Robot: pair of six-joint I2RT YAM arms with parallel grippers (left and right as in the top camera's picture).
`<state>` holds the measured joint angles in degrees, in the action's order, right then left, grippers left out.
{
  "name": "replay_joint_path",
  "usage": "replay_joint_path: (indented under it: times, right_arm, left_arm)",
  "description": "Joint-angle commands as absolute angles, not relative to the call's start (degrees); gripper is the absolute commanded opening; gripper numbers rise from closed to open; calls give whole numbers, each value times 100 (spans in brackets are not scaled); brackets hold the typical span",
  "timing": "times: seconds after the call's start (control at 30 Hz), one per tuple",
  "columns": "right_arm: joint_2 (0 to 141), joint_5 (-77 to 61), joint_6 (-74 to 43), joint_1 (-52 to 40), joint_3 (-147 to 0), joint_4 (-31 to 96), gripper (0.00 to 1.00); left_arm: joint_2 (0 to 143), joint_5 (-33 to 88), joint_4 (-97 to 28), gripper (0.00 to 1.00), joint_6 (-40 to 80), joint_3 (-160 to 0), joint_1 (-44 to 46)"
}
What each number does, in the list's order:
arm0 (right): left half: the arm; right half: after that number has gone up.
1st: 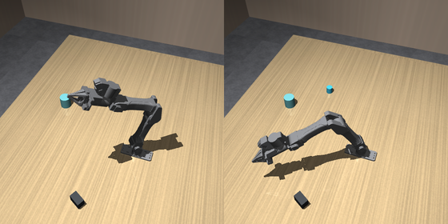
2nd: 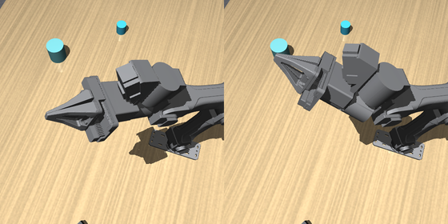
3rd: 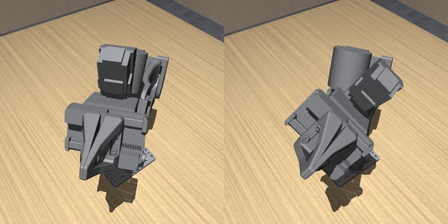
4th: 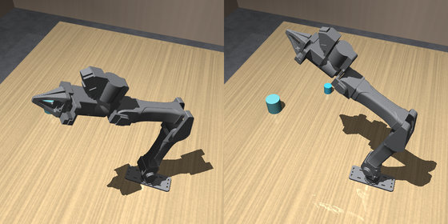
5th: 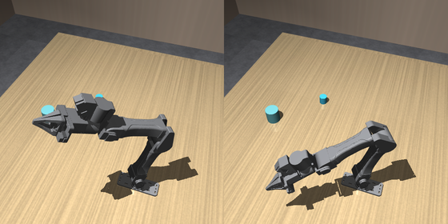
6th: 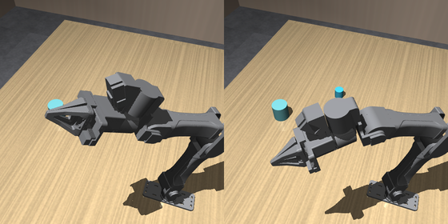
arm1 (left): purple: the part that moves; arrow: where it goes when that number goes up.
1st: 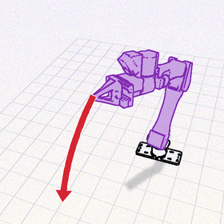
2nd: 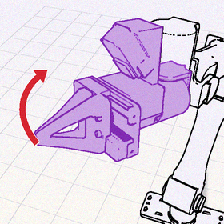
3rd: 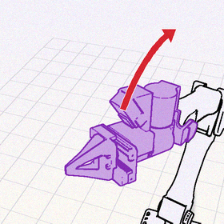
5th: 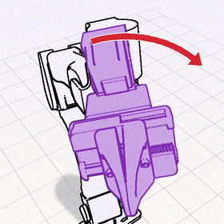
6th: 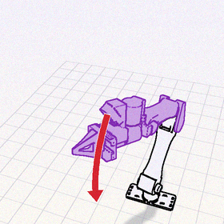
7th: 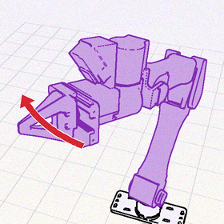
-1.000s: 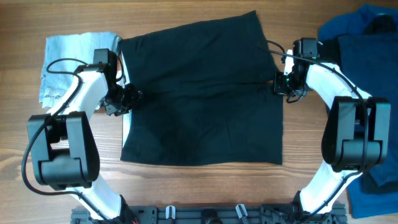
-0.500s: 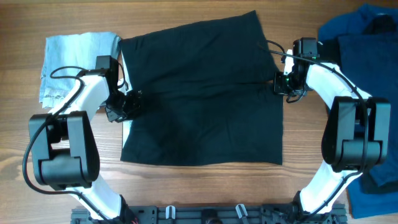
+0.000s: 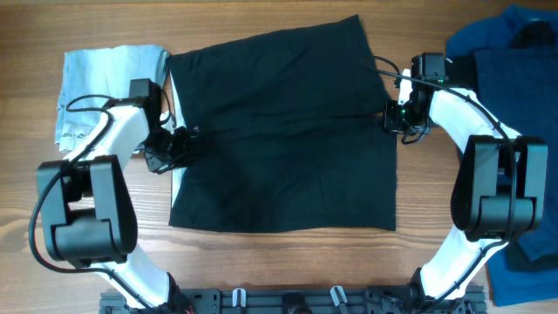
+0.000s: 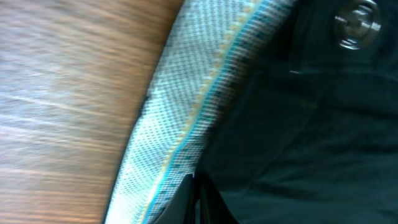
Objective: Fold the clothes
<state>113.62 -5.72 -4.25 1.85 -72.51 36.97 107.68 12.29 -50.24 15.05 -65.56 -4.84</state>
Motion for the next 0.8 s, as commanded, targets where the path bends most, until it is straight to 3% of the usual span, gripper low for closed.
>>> replay_joint_path:
  times: [0.0, 0.37, 0.5, 0.7, 0.77]
  right_arm:
    - [11531, -491, -456, 191, -7074, 3671, 9]
    - [11531, -493, -460, 191, -7074, 3562, 9]
    - [11513, -526, -458, 191, -7133, 3599, 4]
    - [10602, -770, -1066, 189, -7592, 4856, 31]
    - [10237, -779, -1251, 189, -7590, 5616, 33]
  left_arm:
    - [10722, 1221, -5142, 4, 1396, -6499, -875]
    - [10637, 1238, -5277, 4, 1542, -6514, -1033]
    - [9819, 1555, -5631, 4, 1544, -6897, -1076]
    - [8632, 1693, -6477, 4, 1553, -6893, -816]
    - [8659, 1715, -6803, 4, 1608, -6851, -762]
